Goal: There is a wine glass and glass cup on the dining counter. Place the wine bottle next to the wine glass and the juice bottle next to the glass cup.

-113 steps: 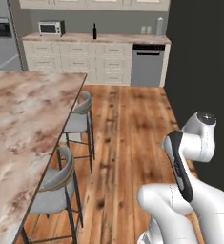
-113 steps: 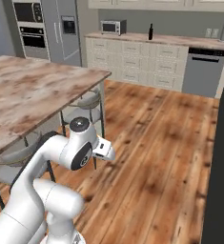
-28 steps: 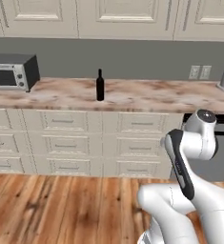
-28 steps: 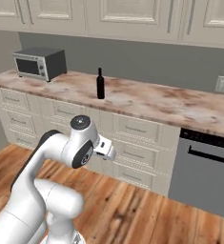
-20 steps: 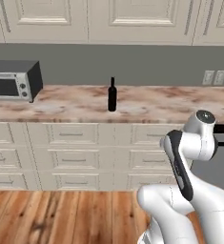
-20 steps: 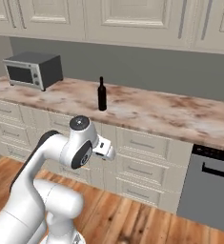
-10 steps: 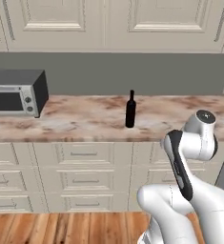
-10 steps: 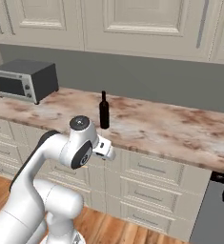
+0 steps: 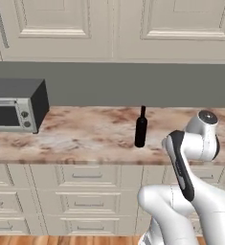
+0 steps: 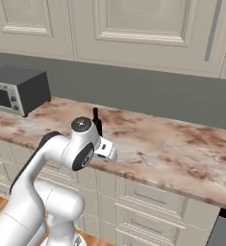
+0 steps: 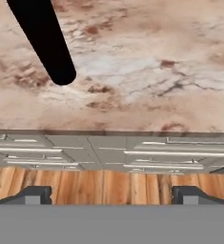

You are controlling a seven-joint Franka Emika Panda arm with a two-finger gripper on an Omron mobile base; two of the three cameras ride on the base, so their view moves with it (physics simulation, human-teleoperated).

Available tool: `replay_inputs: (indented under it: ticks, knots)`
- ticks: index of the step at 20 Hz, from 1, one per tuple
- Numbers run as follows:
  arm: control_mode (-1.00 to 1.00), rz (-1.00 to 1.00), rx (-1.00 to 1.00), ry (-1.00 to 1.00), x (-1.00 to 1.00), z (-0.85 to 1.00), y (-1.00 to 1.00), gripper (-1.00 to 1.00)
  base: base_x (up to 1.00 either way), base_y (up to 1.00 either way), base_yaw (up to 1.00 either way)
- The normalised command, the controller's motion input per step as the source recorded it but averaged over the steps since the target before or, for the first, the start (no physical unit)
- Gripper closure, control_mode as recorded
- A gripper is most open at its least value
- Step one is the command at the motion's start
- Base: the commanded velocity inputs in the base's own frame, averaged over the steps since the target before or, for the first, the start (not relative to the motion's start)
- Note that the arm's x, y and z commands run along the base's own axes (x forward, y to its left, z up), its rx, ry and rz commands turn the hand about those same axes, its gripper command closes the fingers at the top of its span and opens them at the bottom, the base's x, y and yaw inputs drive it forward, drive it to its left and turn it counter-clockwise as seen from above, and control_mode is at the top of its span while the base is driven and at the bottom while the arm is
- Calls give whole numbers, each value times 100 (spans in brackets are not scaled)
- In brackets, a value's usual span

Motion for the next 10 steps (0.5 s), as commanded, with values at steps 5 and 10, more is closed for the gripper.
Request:
replay_inputs:
  ticks: [5, 10]
  knots:
    - [100, 0, 0, 0, 0, 0, 0, -100, 64, 0, 12]
    - [100, 0, 0, 0, 0, 0, 0, -100, 42, 0, 1]
